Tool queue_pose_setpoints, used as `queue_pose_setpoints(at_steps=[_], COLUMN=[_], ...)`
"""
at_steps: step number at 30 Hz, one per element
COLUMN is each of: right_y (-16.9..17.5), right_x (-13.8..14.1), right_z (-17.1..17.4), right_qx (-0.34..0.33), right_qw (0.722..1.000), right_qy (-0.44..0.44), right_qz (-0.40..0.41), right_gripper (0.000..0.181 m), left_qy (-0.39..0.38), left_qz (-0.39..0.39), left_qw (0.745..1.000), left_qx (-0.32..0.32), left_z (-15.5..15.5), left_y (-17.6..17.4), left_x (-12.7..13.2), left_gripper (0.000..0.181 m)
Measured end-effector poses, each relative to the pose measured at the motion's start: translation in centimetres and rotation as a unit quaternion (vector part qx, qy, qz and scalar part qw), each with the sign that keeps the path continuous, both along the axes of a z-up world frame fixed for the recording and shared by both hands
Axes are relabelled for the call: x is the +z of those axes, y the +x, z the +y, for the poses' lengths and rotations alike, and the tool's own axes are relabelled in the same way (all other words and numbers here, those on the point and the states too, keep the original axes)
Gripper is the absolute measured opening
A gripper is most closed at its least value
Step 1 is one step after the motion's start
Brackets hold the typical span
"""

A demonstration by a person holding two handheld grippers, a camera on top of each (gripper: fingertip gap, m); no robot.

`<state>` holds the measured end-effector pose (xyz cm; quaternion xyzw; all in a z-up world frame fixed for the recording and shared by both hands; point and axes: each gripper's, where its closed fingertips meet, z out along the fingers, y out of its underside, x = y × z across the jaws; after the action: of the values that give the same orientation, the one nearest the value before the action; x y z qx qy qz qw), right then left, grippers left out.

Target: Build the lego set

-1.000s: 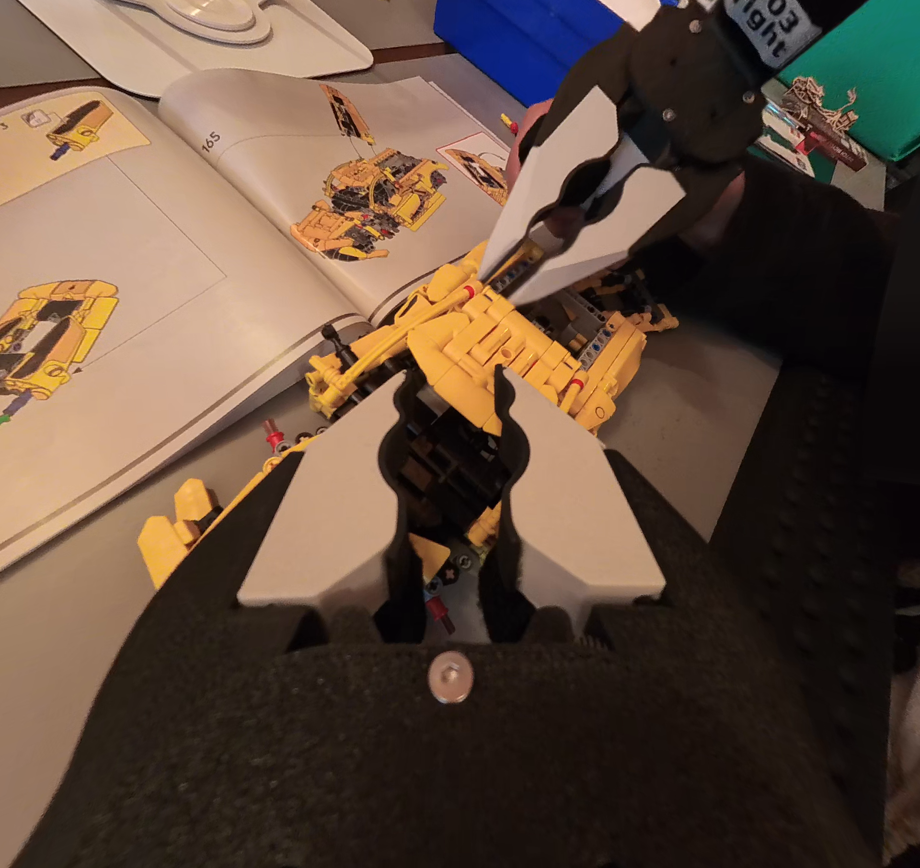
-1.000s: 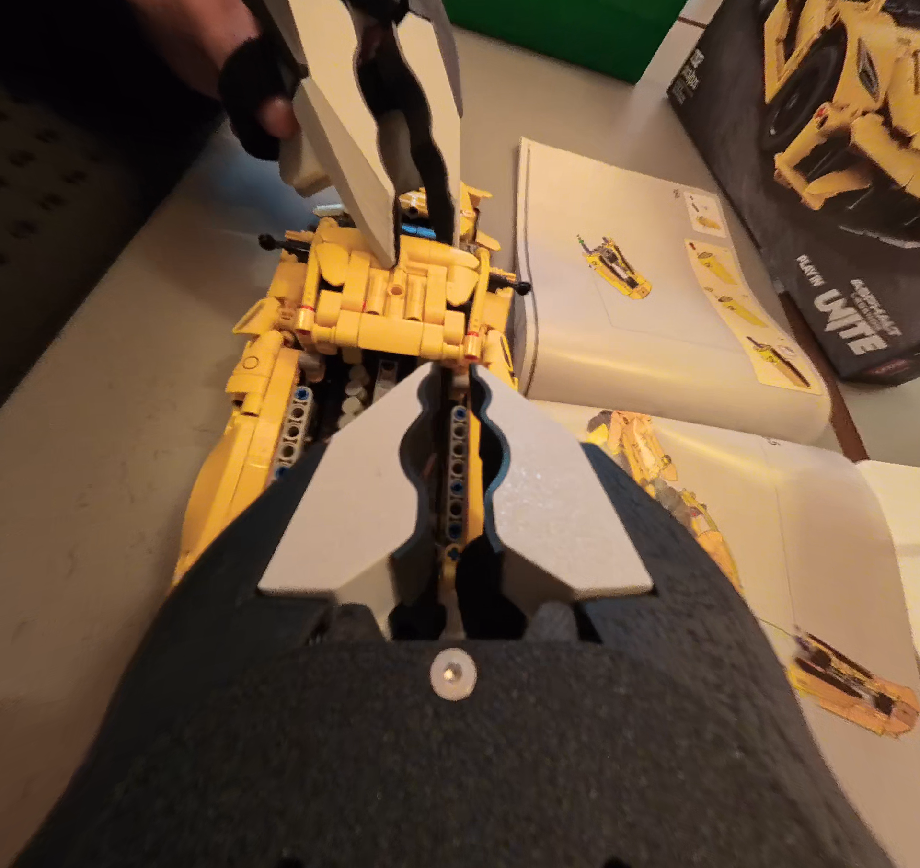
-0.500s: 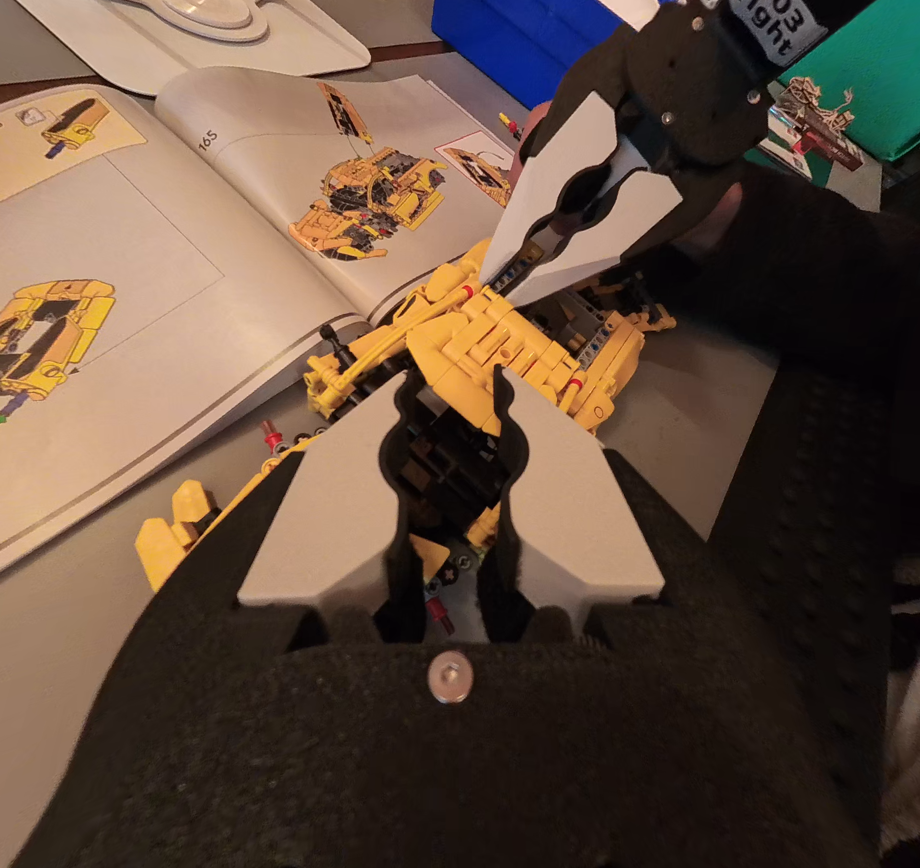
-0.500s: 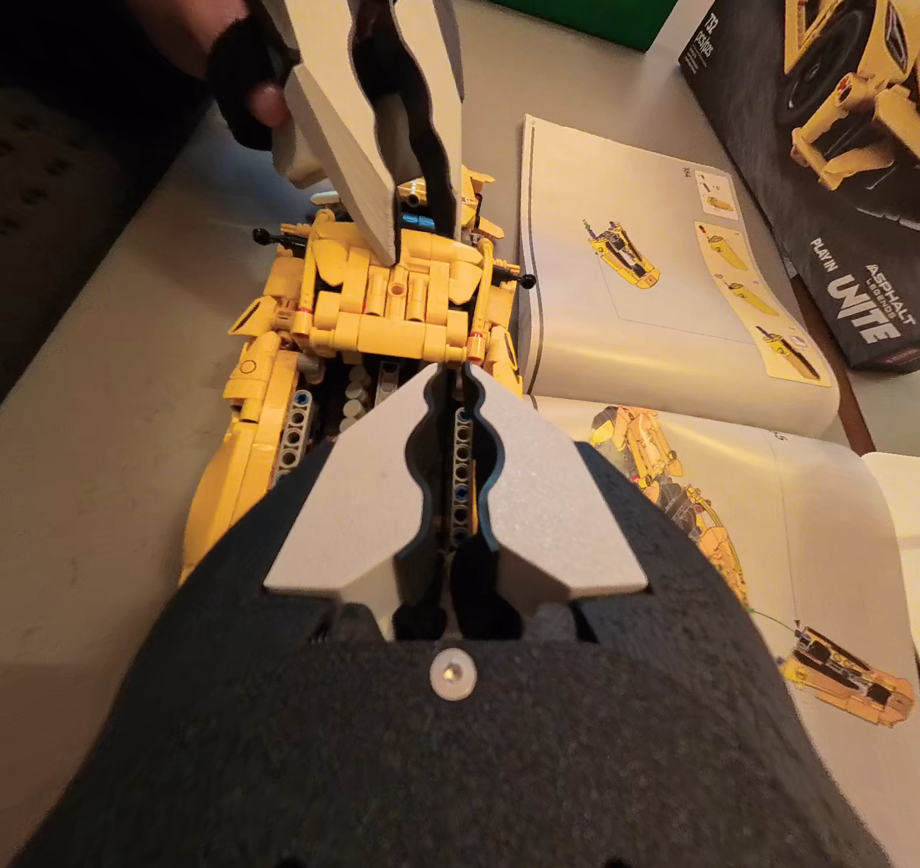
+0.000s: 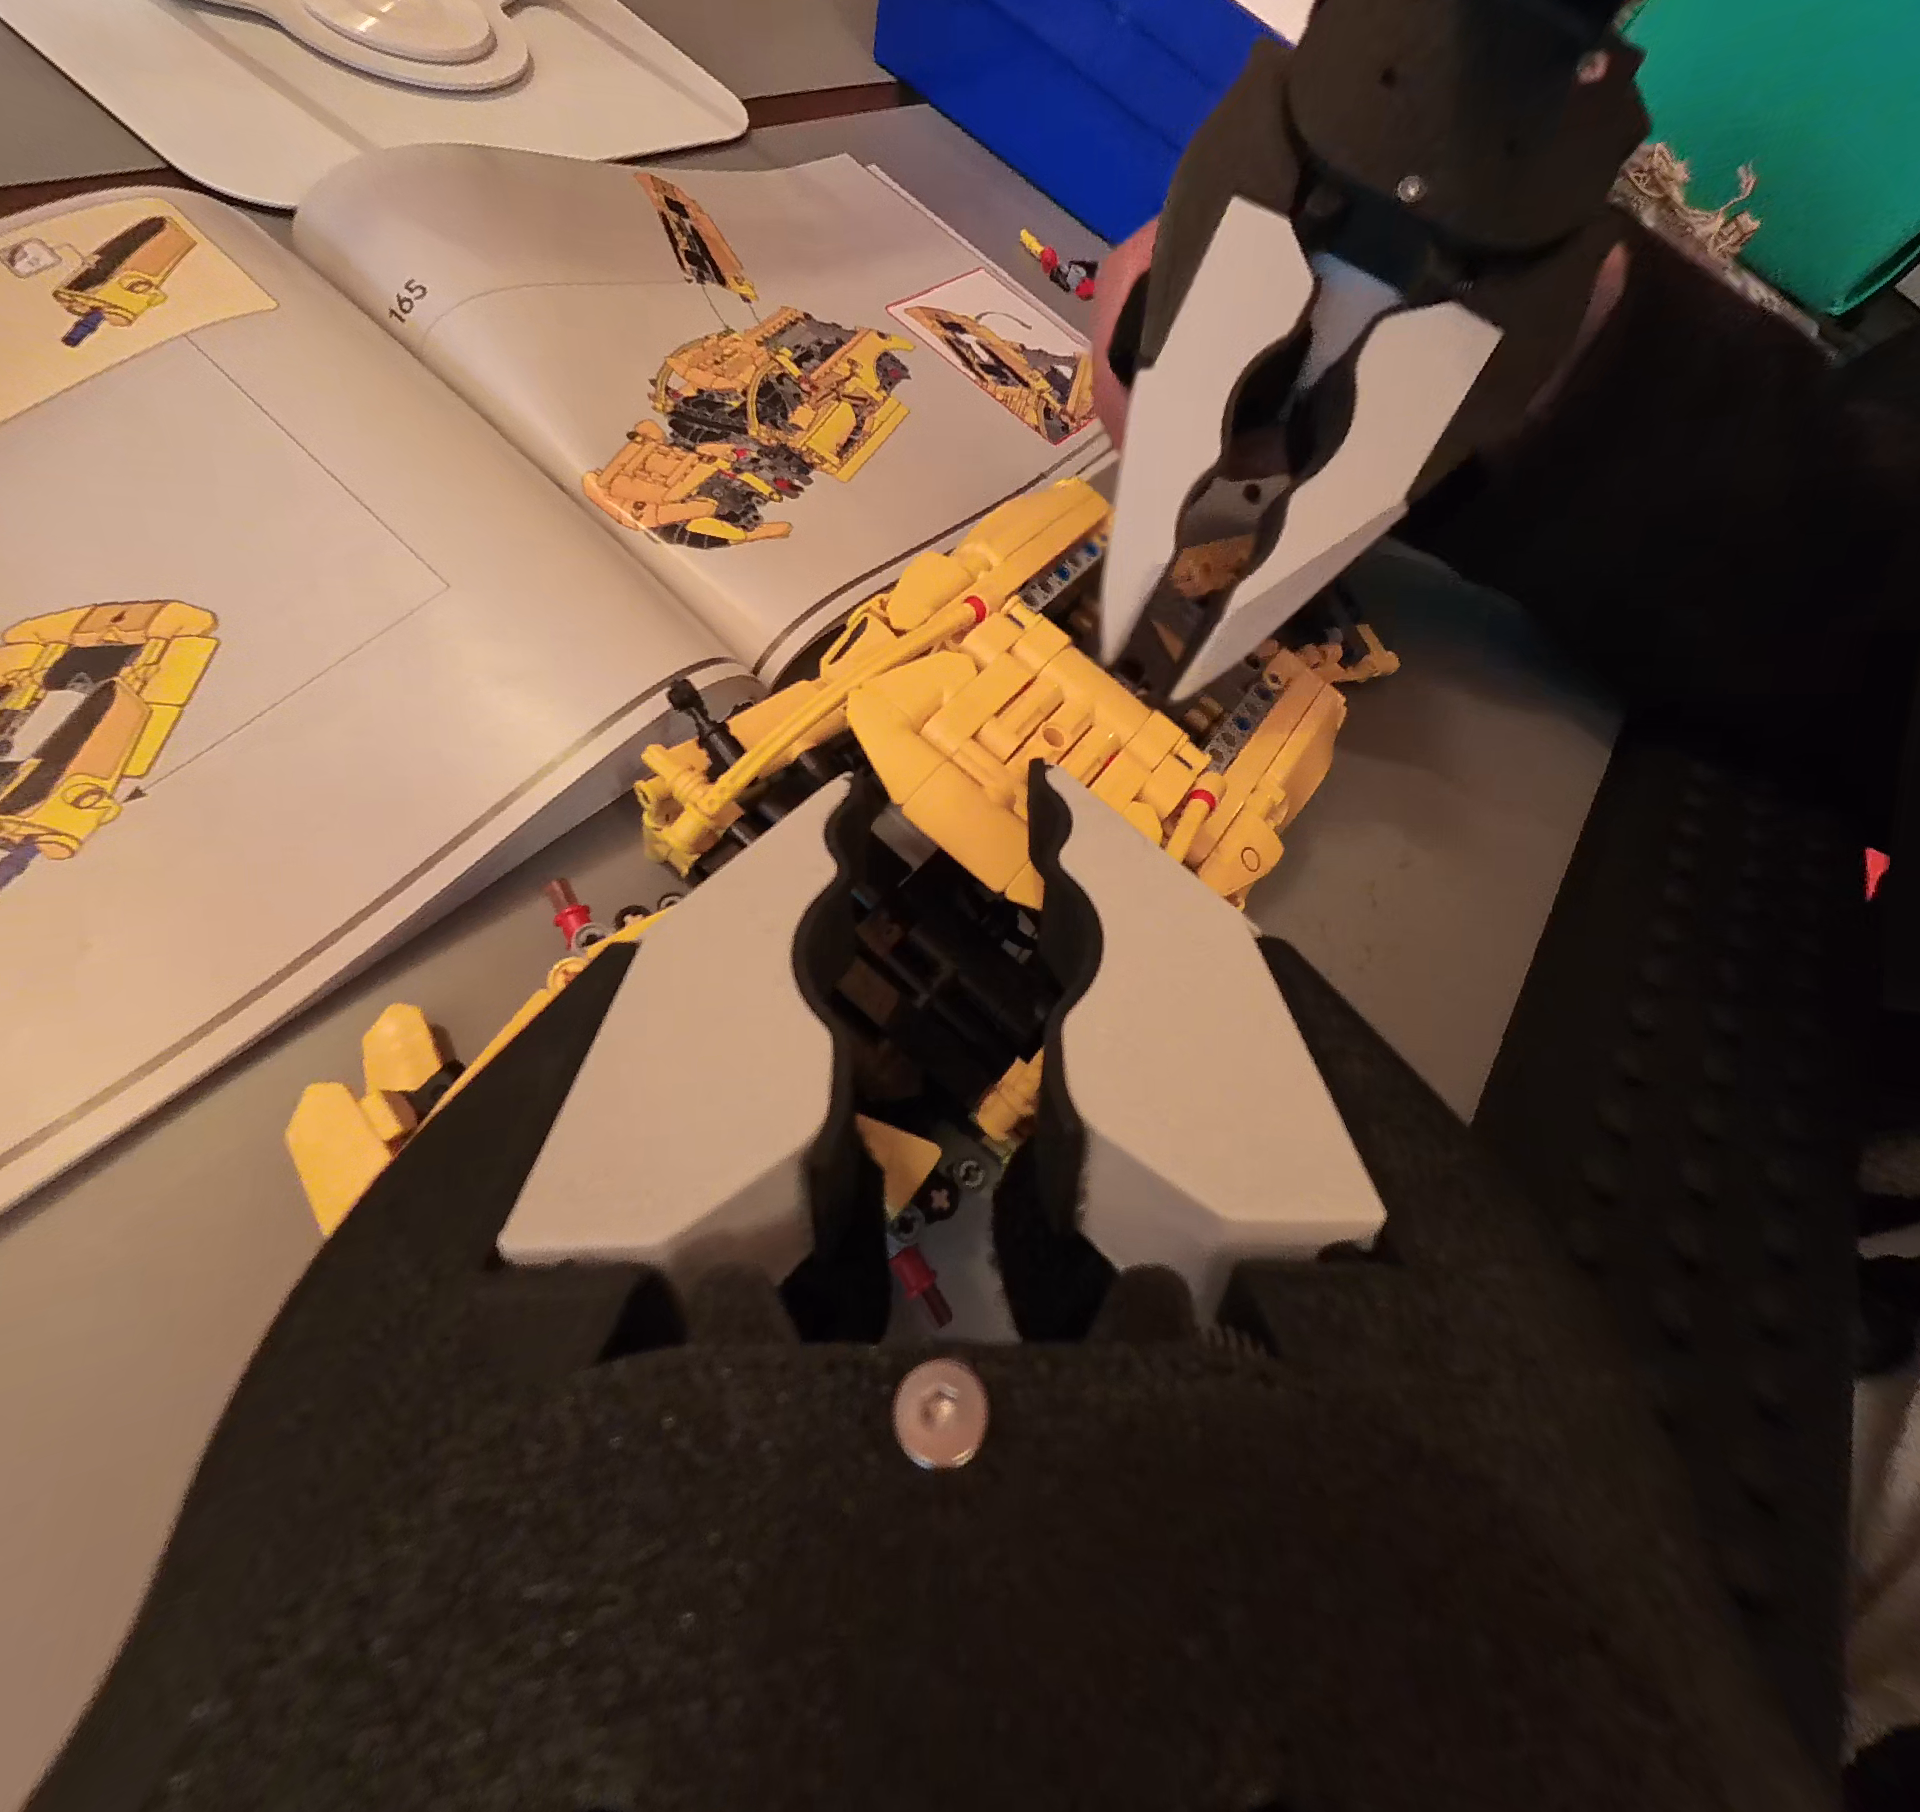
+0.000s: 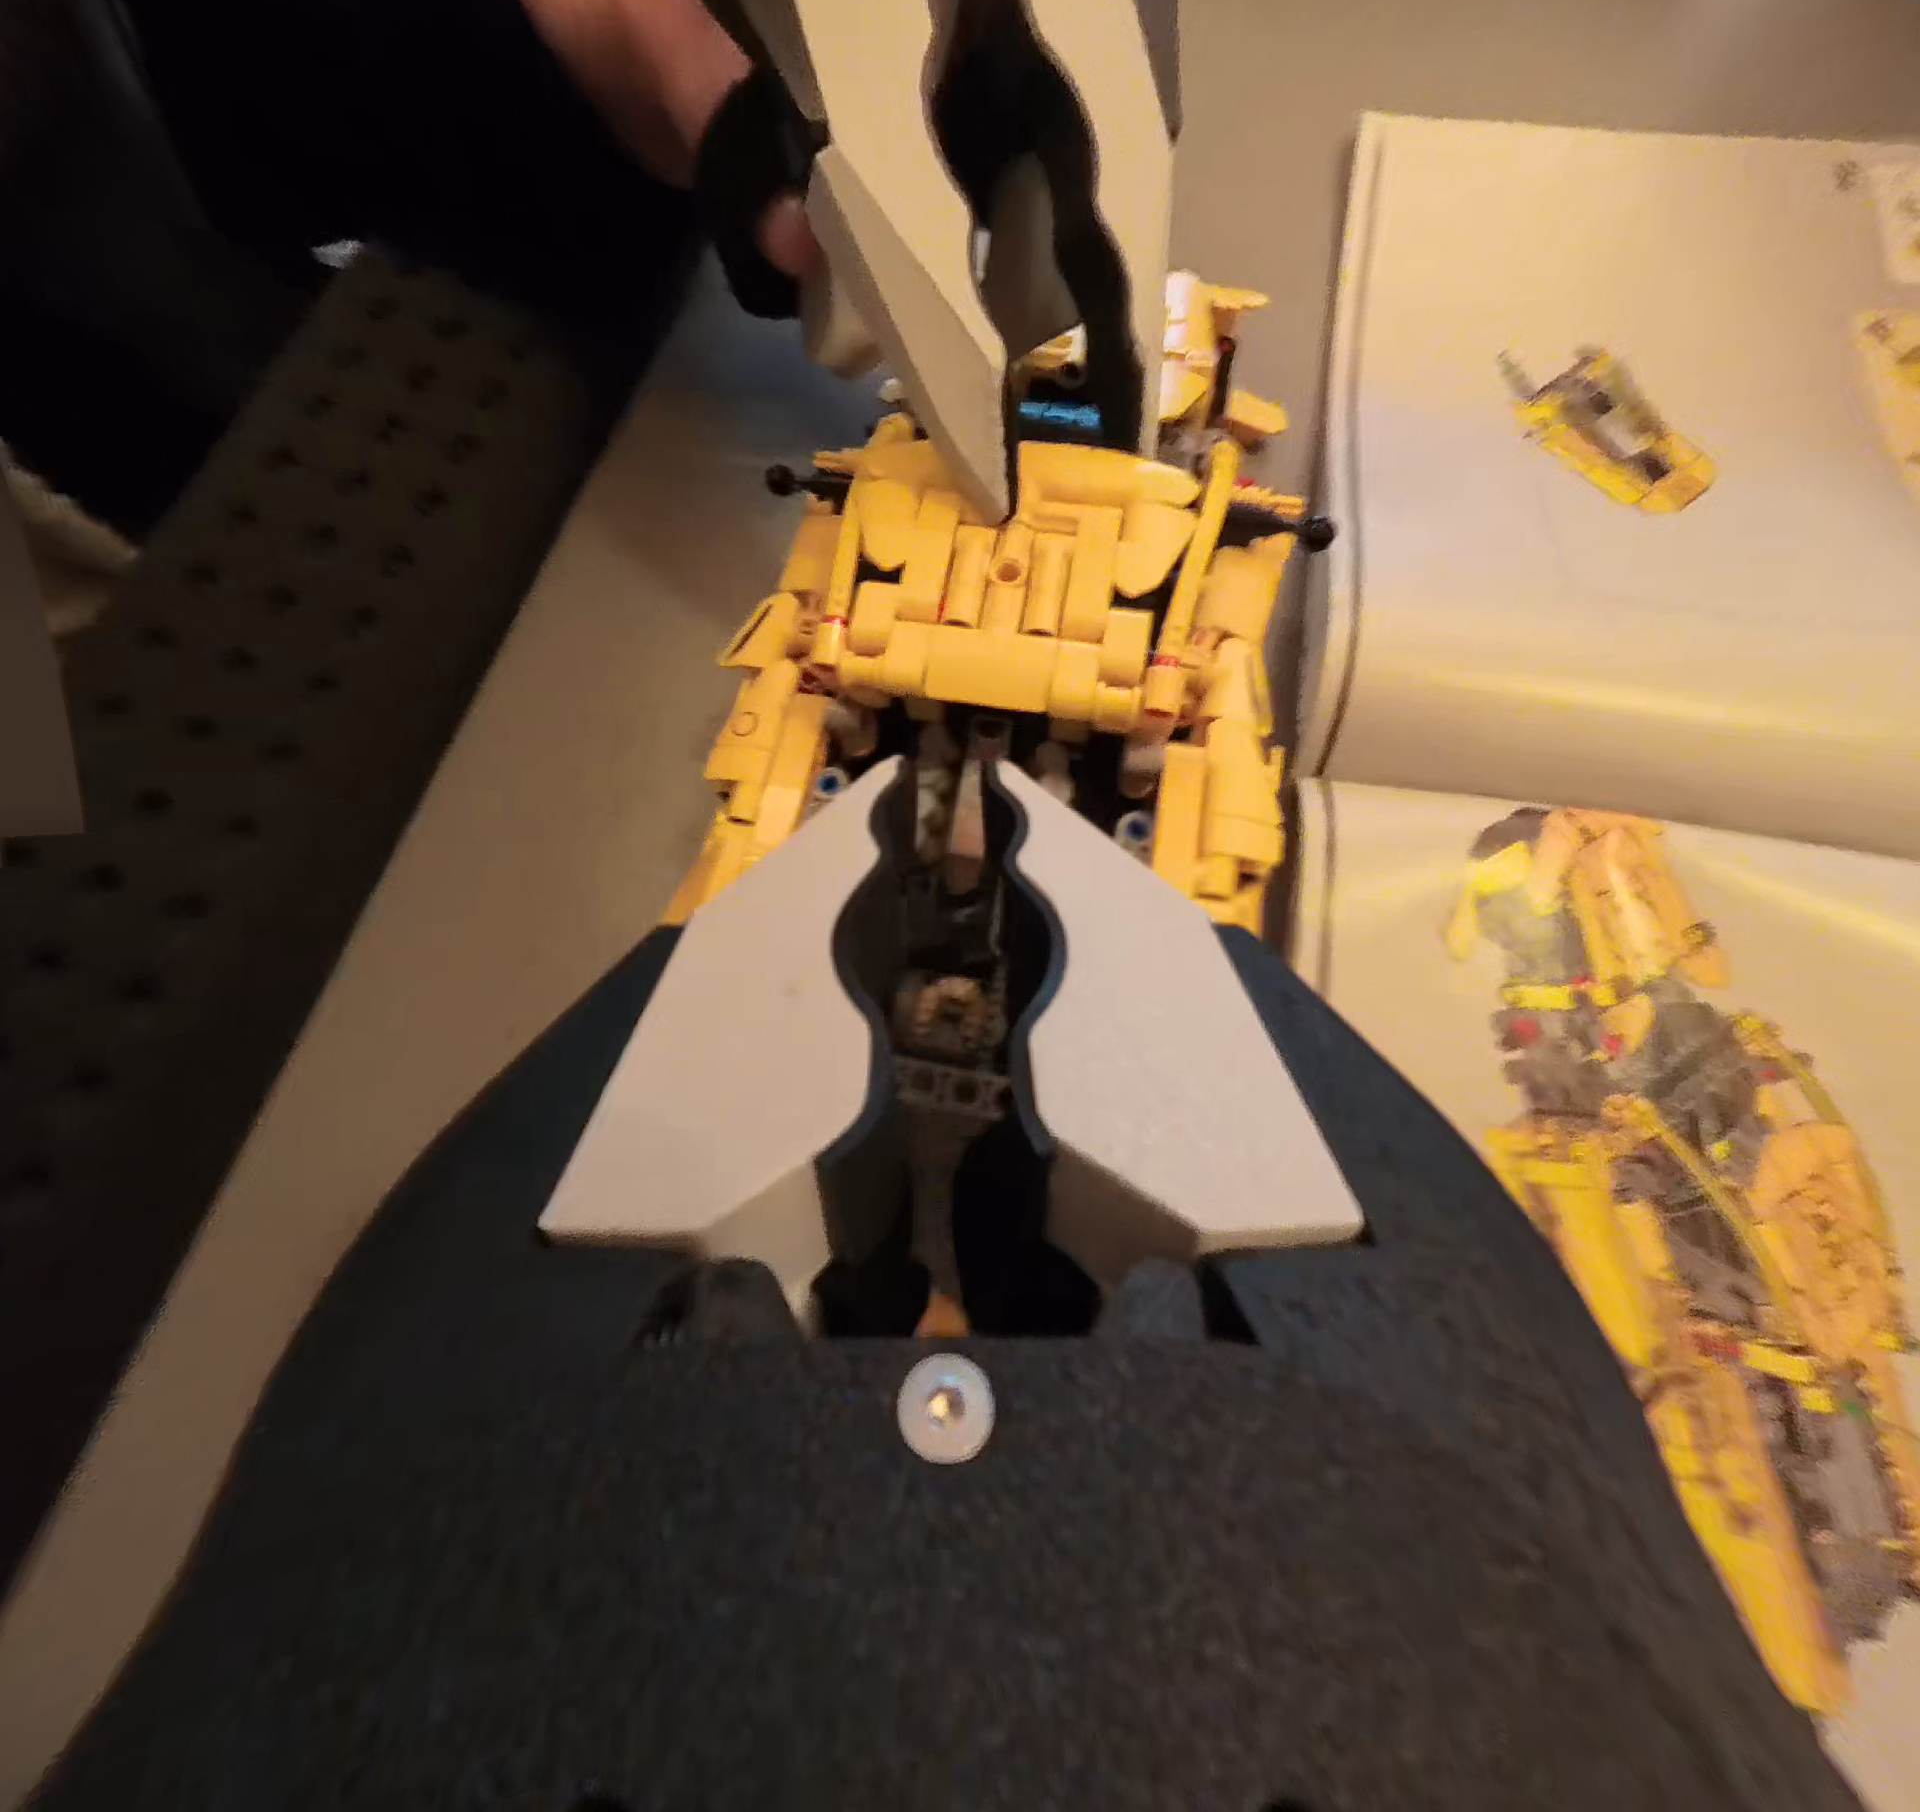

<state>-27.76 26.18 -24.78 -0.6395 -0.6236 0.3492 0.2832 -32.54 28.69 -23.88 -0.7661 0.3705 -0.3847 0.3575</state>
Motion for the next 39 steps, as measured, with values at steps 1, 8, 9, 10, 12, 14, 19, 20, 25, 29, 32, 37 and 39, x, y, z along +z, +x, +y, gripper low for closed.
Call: queue_pose_setpoints(at_steps=[1, 8, 9, 10, 12, 14, 19, 20, 25, 29, 32, 37, 39], right_y=[0.2, -0.9, -1.0, -1.4, -1.6, -1.6, -1.8, -1.8, -1.9, -1.9, -1.9, -1.6, -1.3], right_x=[0.2, 0.1, -0.4, -0.4, -0.5, -0.4, -0.4, -0.4, -0.4, -0.4, -0.4, -0.4, 0.5], right_z=[-0.6, -2.2, -1.7, -1.4, -0.8, -0.9, -1.2, -1.2, -1.2, -1.4, -1.4, -1.5, -1.5], right_qx=[0.004, 0.014, 0.003, -0.006, -0.028, -0.035, -0.054, -0.058, -0.082, -0.106, -0.101, -0.085, -0.081], right_qw=[0.999, 0.999, 1.000, 1.000, 1.000, 0.999, 0.998, 0.998, 0.996, 0.994, 0.994, 0.996, 0.995], right_qy=[-0.037, -0.039, -0.015, -0.006, -0.009, -0.036, -0.035, -0.036, -0.036, -0.026, -0.016, -0.017, -0.030], right_qz=[0.000, 0.006, -0.005, 0.003, 0.010, 0.013, 0.016, 0.017, 0.019, 0.023, 0.025, 0.026, 0.048], right_gripper=[0.010, 0.037, 0.036, 0.033, 0.019, 0.018, 0.015, 0.015, 0.013, 0.006, 0.005, 0.004, 0.000], left_qy=[0.001, 0.003, 0.004, 0.004, 0.007, 0.007, 0.008, 0.009, 0.013, 0.016, 0.017, 0.017, 0.017], left_qz=[0.000, -0.002, -0.002, -0.002, -0.001, -0.001, -0.001, 0.000, 0.001, 0.003, 0.003, 0.003, 0.003], left_qw=[1.000, 1.000, 1.000, 1.000, 1.000, 1.000, 1.000, 1.000, 1.000, 1.000, 1.000, 1.000, 1.000], left_qx=[-0.001, -0.002, -0.002, -0.002, -0.001, -0.001, 0.001, 0.001, 0.006, 0.009, 0.009, 0.004, 0.003], left_z=[0.0, 0.0, 0.0, 0.0, 0.0, 0.0, 0.0, 0.0, 0.1, 0.2, 0.1, 0.0, 0.0], left_y=[0.0, 0.0, 0.0, 0.0, 0.0, 0.0, 0.0, 0.0, -0.1, -0.2, -0.2, 0.0, 0.0], left_x=[0.0, 0.0, 0.0, 0.0, 0.0, 0.0, 0.0, 0.0, 0.0, 0.0, 0.0, 0.0, 0.0], left_gripper=[0.030, 0.029, 0.029, 0.029, 0.029, 0.029, 0.029, 0.029, 0.029, 0.029, 0.029, 0.028, 0.028])
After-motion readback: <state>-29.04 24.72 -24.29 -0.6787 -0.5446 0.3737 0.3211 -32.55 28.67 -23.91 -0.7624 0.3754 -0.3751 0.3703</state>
